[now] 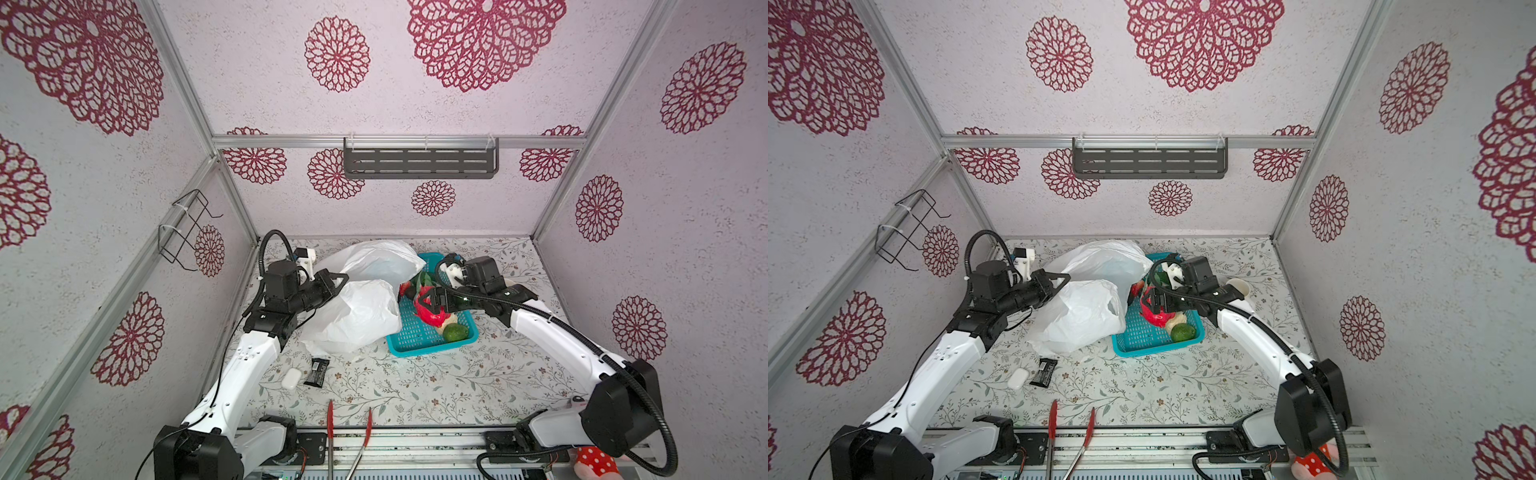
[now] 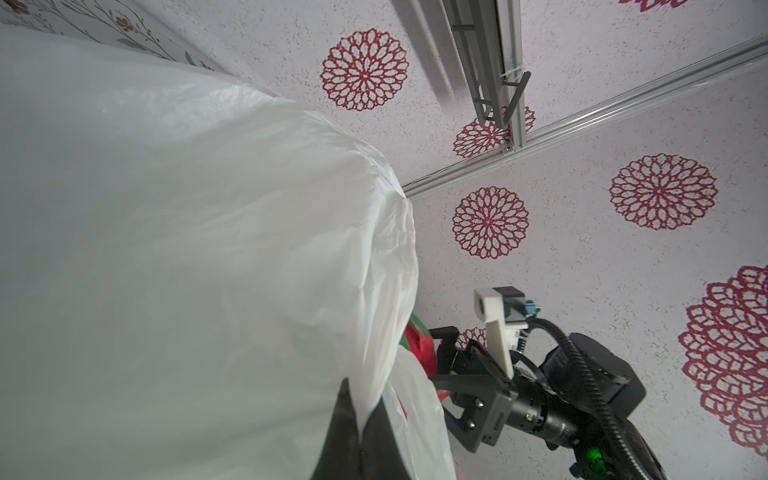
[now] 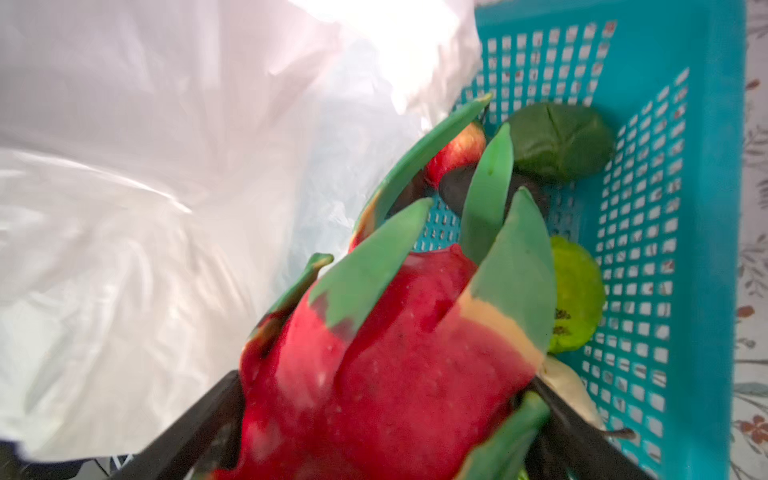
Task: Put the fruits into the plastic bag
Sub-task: 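Carry the dragon fruit toward the bag opening held by the left gripper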
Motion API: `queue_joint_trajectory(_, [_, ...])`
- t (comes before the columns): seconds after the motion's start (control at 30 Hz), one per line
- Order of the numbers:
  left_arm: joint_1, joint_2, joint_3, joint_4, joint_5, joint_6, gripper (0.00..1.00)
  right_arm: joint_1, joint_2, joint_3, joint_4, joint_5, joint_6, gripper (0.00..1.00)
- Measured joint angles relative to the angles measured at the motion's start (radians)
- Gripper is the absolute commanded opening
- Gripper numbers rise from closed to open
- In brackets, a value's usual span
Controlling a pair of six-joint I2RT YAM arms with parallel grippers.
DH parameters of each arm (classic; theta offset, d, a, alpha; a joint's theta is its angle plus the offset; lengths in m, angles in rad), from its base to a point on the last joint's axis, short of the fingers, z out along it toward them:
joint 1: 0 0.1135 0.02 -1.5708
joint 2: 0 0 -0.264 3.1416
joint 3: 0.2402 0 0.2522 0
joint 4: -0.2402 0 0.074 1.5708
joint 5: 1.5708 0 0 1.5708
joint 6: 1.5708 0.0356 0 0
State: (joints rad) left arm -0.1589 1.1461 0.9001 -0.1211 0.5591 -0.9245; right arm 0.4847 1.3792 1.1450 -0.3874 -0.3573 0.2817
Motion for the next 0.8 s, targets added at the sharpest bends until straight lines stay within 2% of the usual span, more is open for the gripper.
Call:
queue_joint_trajectory(0.43, [0.000,0.001,0.000,0.013,0.017,0.004,0.00,0.014,0.032,0.042,0.020,-0.154,0.028,0.00])
queue_joint_trajectory(0.6, [0.000,0.001,0.000,0.013,0.021,0.010,0.00,0.014,0.032,0.041,0.029,-0.127,0.038,0.00])
queue_joint_trajectory(0.8, [0.000,0.007,0.000,0.017,0.026,0.015,0.00,-0.026,-0.035,-0.024,0.031,0.002,0.079,0.00])
